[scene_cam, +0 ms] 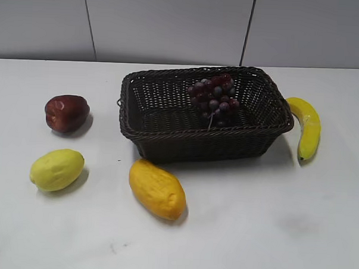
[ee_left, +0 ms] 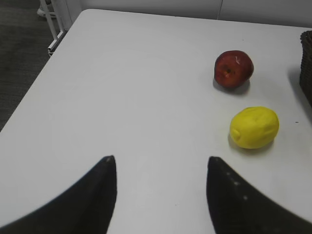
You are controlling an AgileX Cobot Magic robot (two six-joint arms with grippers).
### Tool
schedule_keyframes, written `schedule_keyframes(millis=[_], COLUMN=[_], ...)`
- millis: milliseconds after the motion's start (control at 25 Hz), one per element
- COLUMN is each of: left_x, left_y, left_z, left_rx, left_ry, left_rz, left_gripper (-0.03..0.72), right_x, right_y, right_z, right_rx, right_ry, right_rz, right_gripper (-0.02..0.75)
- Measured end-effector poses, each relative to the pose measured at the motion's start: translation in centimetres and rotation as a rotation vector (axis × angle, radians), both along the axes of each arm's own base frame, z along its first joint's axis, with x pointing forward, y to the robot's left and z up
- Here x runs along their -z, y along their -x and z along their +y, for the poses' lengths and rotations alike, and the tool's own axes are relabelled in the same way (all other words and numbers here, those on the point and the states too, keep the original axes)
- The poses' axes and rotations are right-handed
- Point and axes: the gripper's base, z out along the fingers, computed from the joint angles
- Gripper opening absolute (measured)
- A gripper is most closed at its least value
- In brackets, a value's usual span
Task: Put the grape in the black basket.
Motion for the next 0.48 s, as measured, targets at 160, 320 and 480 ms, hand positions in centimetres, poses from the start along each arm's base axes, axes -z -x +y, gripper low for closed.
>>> schedule_keyframes(millis=[160, 320, 480], left_x=[0.0, 0.0, 0.0], left_y=[0.0, 0.0, 0.0], left_z=[0.0, 0.0, 0.0], left_rx=[0.000, 0.000, 0.000], left_ry=[0.000, 0.000, 0.000], left_rz=[0.000, 0.000, 0.000], left_gripper=[0.552, 0.552, 0.552], right_x=[-1.6, -1.4, -1.8], right_y=[2.7, 5.4, 7.5], right_z=[0.1, 0.2, 0.4], right_rx=[-0.037, -0.073, -0.125], right_ry=[-0.056, -0.094, -0.130], right_rz=[-0.149, -0.208, -0.322], right_gripper=[0.594, 0.583, 0.546])
